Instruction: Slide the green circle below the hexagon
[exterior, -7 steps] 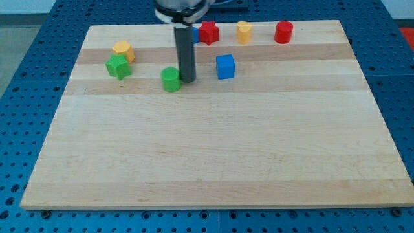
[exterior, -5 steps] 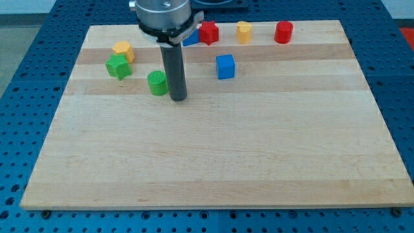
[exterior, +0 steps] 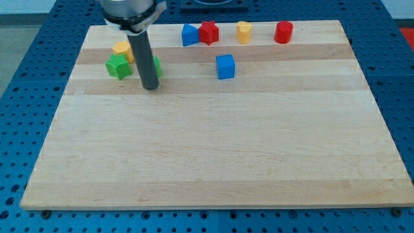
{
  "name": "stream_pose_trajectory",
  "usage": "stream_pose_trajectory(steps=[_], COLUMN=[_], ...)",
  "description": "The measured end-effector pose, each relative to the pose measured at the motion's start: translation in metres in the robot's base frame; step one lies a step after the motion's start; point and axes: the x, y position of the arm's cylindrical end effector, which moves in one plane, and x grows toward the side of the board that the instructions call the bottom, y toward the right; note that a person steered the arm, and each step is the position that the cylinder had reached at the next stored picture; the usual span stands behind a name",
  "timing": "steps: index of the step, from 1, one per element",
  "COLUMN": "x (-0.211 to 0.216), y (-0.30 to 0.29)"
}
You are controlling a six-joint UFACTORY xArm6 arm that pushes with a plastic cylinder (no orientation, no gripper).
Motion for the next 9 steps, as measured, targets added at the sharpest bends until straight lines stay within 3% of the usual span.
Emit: stream_pose_trajectory(steps=[4, 7, 9], x=[-0.054, -0.083, -0.077], y=[0.020, -0.014, 0.126])
